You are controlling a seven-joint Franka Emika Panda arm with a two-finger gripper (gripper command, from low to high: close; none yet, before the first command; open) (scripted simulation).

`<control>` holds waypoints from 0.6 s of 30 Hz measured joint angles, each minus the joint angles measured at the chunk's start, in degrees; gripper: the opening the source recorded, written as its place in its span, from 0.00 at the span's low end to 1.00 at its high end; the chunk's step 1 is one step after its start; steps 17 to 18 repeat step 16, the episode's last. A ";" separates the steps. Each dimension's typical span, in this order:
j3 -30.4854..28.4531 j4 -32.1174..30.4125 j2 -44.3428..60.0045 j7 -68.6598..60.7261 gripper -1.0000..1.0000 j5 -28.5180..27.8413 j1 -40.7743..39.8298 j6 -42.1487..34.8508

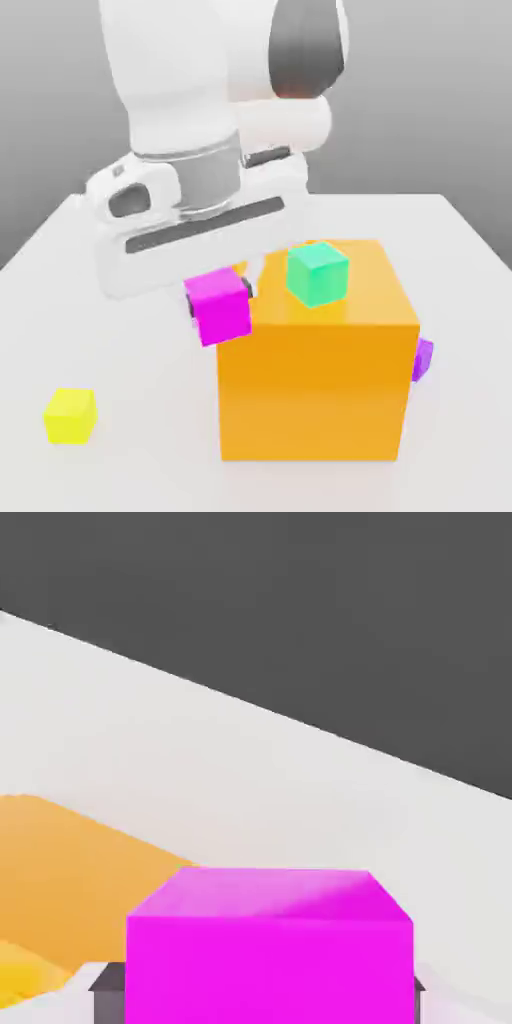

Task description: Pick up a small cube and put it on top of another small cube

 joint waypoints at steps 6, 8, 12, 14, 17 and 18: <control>4.79 -4.69 -12.38 -5.00 0.00 -3.56 4.00 -6.66; 6.31 -6.28 -16.56 -6.71 0.00 -4.77 5.34 -8.78; 7.44 -11.65 -17.00 -7.90 0.00 -5.49 6.15 -3.53; 7.51 -14.11 -15.82 -7.97 1.00 -5.52 6.20 0.11; 7.51 -14.11 -15.82 -7.97 1.00 -5.52 6.20 0.11; 7.51 -14.11 -15.82 -7.97 1.00 -5.52 6.20 0.11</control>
